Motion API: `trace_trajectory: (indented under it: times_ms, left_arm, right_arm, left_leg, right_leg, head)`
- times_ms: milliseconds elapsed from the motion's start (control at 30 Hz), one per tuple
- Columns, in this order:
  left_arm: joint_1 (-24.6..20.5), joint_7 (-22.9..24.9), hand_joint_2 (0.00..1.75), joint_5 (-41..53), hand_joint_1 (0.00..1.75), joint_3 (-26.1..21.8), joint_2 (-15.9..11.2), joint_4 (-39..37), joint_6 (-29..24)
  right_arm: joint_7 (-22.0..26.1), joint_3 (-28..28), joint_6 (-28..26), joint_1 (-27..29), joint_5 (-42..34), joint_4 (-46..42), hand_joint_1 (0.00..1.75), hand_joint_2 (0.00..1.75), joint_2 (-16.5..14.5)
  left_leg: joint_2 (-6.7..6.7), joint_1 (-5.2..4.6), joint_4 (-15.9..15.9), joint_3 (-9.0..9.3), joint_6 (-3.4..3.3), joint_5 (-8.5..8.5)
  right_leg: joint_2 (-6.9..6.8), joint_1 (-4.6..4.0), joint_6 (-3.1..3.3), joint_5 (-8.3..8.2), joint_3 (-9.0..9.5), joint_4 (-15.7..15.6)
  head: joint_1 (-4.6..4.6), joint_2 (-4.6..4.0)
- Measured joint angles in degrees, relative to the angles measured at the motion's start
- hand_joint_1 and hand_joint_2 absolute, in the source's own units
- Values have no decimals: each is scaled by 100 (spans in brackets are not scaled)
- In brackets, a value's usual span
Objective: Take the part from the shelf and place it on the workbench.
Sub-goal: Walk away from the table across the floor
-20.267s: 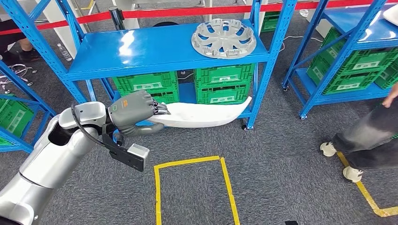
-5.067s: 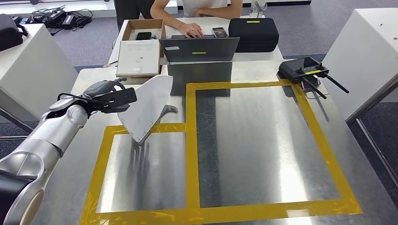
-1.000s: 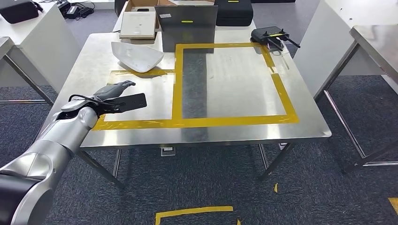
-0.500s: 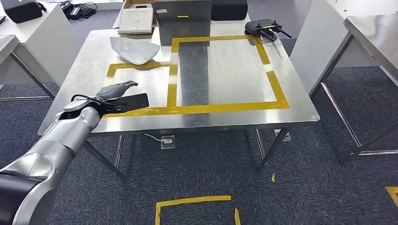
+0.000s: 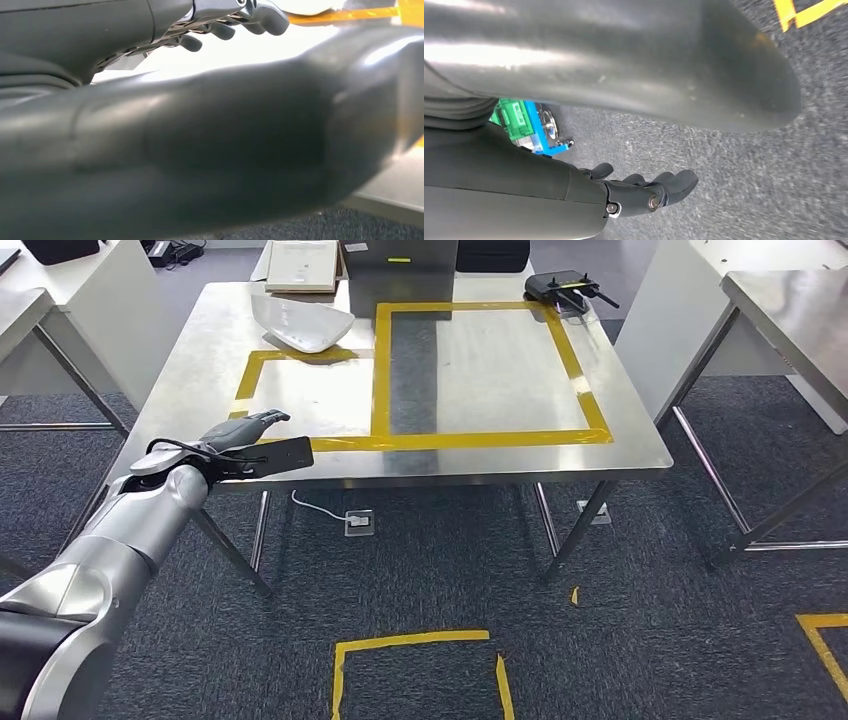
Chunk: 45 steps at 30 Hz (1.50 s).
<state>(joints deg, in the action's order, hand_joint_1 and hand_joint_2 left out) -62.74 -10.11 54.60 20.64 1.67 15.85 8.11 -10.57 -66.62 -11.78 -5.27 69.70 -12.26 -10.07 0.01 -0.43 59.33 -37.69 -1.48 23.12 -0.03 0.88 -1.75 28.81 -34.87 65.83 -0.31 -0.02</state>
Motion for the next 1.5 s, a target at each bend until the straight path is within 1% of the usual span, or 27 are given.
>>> trace_trajectory:
  times_ms: [67, 167, 233, 300, 333, 367, 400, 433, 500, 567, 600, 667, 733, 833, 867, 900, 933, 967, 1033, 1100, 1200, 1267, 1333, 1367, 1400, 1433, 1500]
  left_arm:
    - [-6, 3, 0, 5, 0, -4, 7, 7, 1]
    - [-17, 8, 0, 11, 0, -8, 31, 0, 4]
    - [-24, 14, 0, 15, 0, -13, 31, -4, 5]
    - [-21, 16, 0, 19, 0, -20, 30, -9, 7]
    - [-13, 15, 0, 20, 0, -25, 30, -15, 7]
    - [-4, 13, 0, 21, 0, -29, 30, -22, 6]
    - [3, 10, 0, 22, 0, -33, 31, -29, 6]
    - [6, 4, 0, 23, 0, -37, 32, -34, 4]
    - [0, -10, 0, 28, 0, -41, 40, -30, -2]
    - [-3, -25, 0, 40, 0, -44, 58, -16, -20]
    - [-3, -29, 0, 48, 0, -45, 71, -11, -33]
    - [0, -30, 0, 62, 0, -48, 103, -17, -64]
    - [0, -26, 0, 79, 0, -50, 156, -20, -86]
    - [12, -22, 0, 107, 0, -51, 233, -36, -92]
    - [22, -22, 0, 113, 0, -51, 249, -46, -92]
    - [32, -23, 0, 117, 0, -51, 260, -57, -93]
    - [38, -25, 0, 122, 0, -51, 271, -64, -95]
    - [41, -27, 0, 128, 0, -52, 283, -68, -98]
    - [34, -31, 0, 138, 0, -54, 309, -65, -105]
    - [25, -33, 0, 143, 0, -55, 337, -61, -116]
    - [12, -48, 0, 168, 0, -57, 374, -68, -125]
    - [0, -70, 0, 191, 0, -60, 383, -75, -125]
    - [-12, -88, 0, 215, 0, -59, 408, -88, -116]
    - [-13, -95, 0, 227, 0, -58, 431, -96, -101]
    - [-15, -99, 0, 238, 0, -58, 456, -102, -84]
    - [-21, -96, 0, 245, 0, -58, 482, -106, -66]
    - [-53, -67, 0, 252, 0, -58, 535, -103, -49]
  right_arm:
    - [-3, -1, -2, -6, -10, 0, 0, 0, 5]
    - [-4, -5, -12, -4, -30, 0, 0, 0, 3]
    - [-4, -7, -14, -11, -38, 0, 0, 0, -3]
    - [-4, -7, -15, -12, -37, 0, 0, 0, -4]
    - [-5, -7, -15, -8, -32, 0, 0, 0, -3]
    - [-5, -7, -14, -5, -24, 0, 0, 0, -1]
    - [-5, -7, -12, -2, -14, 0, 0, 0, 3]
    - [-5, -7, -10, -1, -4, 0, 0, 0, 7]
    - [-5, -7, -8, 5, 16, 0, 0, 0, 21]
    - [-5, -7, -22, 24, 38, 0, 0, 0, 38]
    - [-3, -7, -39, 40, 48, 1, 0, 0, 47]
    - [6, -7, -72, 91, 60, 5, 0, 0, 60]
    - [-12, -7, -87, 159, 64, 22, 0, 0, 81]
    - [-97, -9, -89, 201, 72, 49, 0, 0, 147]
    - [-104, -9, -95, 201, 74, 55, 0, 0, 171]
    - [-102, -9, -107, 201, 75, 62, 0, 0, 193]
    - [-99, -9, -127, 203, 73, 70, 0, 0, 213]
    - [-98, -9, -151, 202, 71, 80, 0, 0, 225]
    - [-101, -9, -187, 192, 64, 96, 0, 0, 251]
    - [-96, -9, -204, 188, 61, 107, 0, 0, 268]
    - [-92, -12, -256, 186, 60, 138, 0, 0, 284]
    - [-97, -18, -315, 174, 61, 157, 0, 0, 289]
    - [-101, -29, -394, 158, 40, 162, 0, 0, 287]
    - [-100, -36, -441, 146, 22, 164, 0, 0, 278]
    - [-100, -43, -485, 130, 1, 167, 0, 0, 262]
    - [-99, -49, -527, 110, -15, 168, 0, 0, 239]
    - [-99, -56, -604, 59, -24, 168, 0, 0, 182]
  left_leg:
    - [8, -9, 24, -67, 63, -81]
    - [2, -9, 1, -102, 163, -179]
    - [-12, 2, 230, -214, 234, 87]
    - [-14, 40, 887, -406, 308, 625]
    - [-13, 58, 1247, -479, 338, 821]
    - [-12, 73, 1498, -495, 360, 899]
    - [-12, 85, 1568, -421, 372, 857]
    - [-11, 95, 1430, -242, 375, 739]
    - [-16, 100, 709, 352, 353, 603]
    - [-32, 70, 126, 738, 276, 665]
    - [-39, 45, 9, 779, 227, 701]
    - [-35, 27, -31, 708, 114, 610]
    - [-25, 32, -66, 640, 1, 476]
    - [-29, 20, -71, 424, -76, 280]
    - [-29, 11, -63, 340, -78, 222]
    - [-26, 3, -51, 257, -77, 167]
    - [-23, -1, -37, 177, -71, 116]
    - [-21, -3, -22, 106, -60, 70]
    - [-17, -10, 9, -2, -19, -13]
    - [-14, -16, 14, -38, 41, -87]
    - [-21, -19, 1, -83, 142, -138]
    - [-27, -6, 300, -211, 214, 188]
    - [-27, 29, 994, -397, 283, 710]
    - [-26, 46, 1326, -454, 309, 864]
    - [-25, 60, 1523, -443, 327, 903]
    - [-24, 73, 1528, -341, 337, 834]
    - [-26, 89, 949, 151, 327, 624]
  right_leg:
    - [4, -33, 68, 64, 336, -517]
    - [0, -33, 186, -8, 312, -631]
    - [-24, 1, 267, -135, 230, -676]
    - [-34, 10, 305, -257, 99, -687]
    - [-36, 11, 302, -318, 25, -684]
    - [-37, 12, 296, -377, -51, -680]
    - [-39, 13, 285, -437, -131, -675]
    - [-41, 15, 269, -496, -208, -669]
    - [-42, 15, 219, -608, -337, -657]
    - [-44, 14, 144, -711, -391, -666]
    - [-43, 18, 101, -765, -399, -683]
    - [-36, 39, 17, -835, -411, -715]
    - [-22, 58, -44, -594, -504, -532]
    - [-4, 44, -79, 185, -806, 472]
    - [-1, 32, -80, 304, -853, 762]
    - [1, 20, -74, 304, -813, 884]
    - [0, 10, -61, 206, -659, 790]
    - [0, 2, -43, 80, -409, 511]
    - [-1, -24, 13, 9, 136, -230]
    - [3, -60, 86, 61, 361, -609]
    - [-9, -45, 207, -70, 307, -680]
    - [-30, -8, 280, -189, 221, -718]
    - [-42, -4, 311, -289, 102, -719]
    - [-47, -3, 308, -341, 36, -717]
    - [-51, -2, 301, -394, -31, -714]
    - [-54, -1, 291, -446, -98, -710]
    - [-53, 2, 258, -546, -217, -697]
  head:
    - [1, 0]
    - [11, 0]
    - [-2, 0]
    - [-14, 0]
    - [-14, 0]
    - [-13, 0]
    - [-14, 0]
    - [-14, 0]
    - [-14, 0]
    - [-8, 0]
    - [-9, 0]
    - [-27, 0]
    - [-28, 0]
    - [-15, 0]
    - [-14, 0]
    - [-14, 0]
    - [-14, 0]
    - [-13, 0]
    - [-16, 0]
    - [-11, 0]
    - [1, 0]
    - [-13, 0]
    - [-23, 0]
    - [-23, 0]
    - [-23, 0]
    - [-22, 0]
    - [-22, 0]
